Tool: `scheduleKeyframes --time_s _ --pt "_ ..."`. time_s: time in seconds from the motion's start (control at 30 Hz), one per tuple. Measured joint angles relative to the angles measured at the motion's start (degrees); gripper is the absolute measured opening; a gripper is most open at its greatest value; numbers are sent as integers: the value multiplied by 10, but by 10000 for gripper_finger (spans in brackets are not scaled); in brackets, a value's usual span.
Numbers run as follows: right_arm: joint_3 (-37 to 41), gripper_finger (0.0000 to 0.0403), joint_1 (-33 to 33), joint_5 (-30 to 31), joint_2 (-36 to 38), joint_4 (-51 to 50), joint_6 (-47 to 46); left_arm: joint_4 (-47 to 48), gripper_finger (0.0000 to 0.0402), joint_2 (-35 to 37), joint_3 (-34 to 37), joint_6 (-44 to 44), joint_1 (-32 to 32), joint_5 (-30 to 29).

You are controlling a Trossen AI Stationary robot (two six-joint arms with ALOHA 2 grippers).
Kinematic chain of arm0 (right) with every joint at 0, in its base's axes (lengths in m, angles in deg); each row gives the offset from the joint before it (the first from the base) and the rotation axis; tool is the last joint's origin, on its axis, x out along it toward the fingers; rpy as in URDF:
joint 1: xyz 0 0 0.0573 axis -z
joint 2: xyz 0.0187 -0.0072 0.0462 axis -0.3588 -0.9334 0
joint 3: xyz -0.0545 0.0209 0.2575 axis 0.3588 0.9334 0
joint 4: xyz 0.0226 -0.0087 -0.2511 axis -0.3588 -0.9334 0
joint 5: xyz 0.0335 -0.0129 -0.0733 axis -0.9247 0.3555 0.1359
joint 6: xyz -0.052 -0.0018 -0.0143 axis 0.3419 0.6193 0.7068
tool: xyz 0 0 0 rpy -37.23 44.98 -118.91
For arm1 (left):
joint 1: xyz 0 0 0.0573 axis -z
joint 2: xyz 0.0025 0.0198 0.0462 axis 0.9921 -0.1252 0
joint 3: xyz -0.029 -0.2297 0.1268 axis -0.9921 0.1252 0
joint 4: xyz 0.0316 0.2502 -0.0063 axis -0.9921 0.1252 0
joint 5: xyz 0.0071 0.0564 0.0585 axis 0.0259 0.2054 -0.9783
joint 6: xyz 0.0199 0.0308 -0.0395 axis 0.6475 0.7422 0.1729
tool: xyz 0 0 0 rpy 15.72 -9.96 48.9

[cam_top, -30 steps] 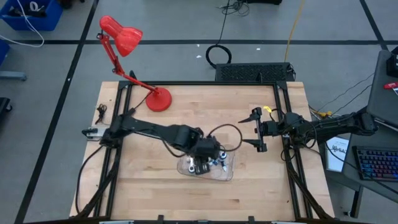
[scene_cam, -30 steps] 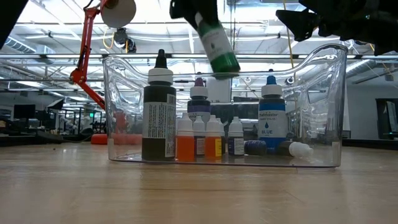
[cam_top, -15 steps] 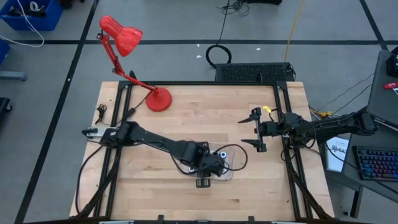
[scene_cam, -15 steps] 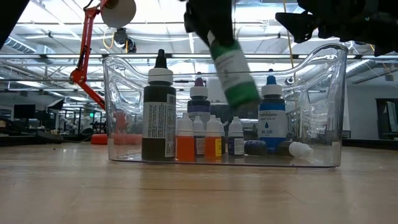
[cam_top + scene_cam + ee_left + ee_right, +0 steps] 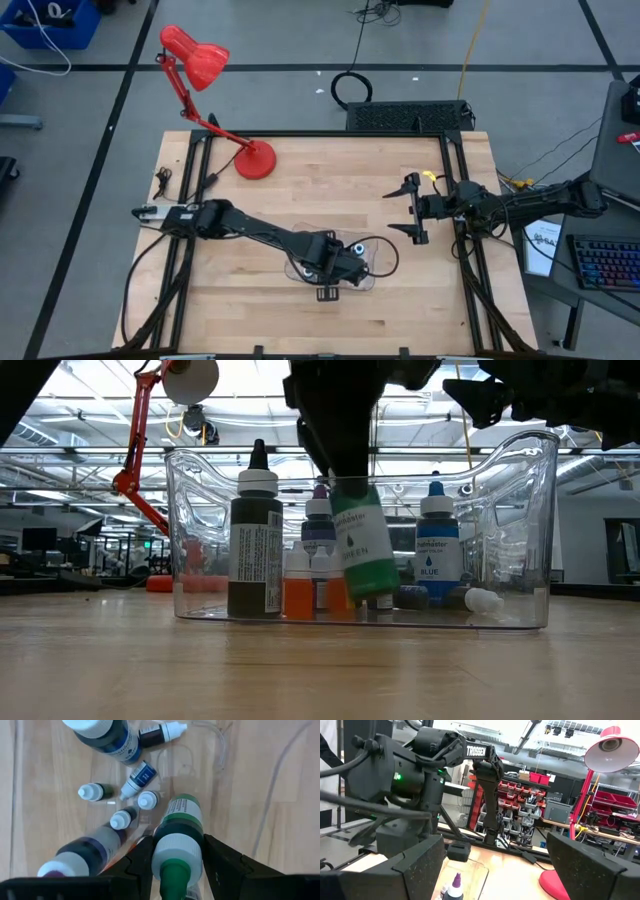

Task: Pick & Place food coloring
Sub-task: Put the large green food coloring bottle into the transparent bin, then return to Home Position

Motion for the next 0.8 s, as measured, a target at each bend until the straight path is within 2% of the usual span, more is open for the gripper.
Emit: scheduleKeyframes --time_s 0.57,0.8 --pt "0 334 0 0 0 0 0 -16 150 -9 0 -18 0 11" --pt "0 334 0 0 0 0 0 -43 287 -8 0 -17 0 11"
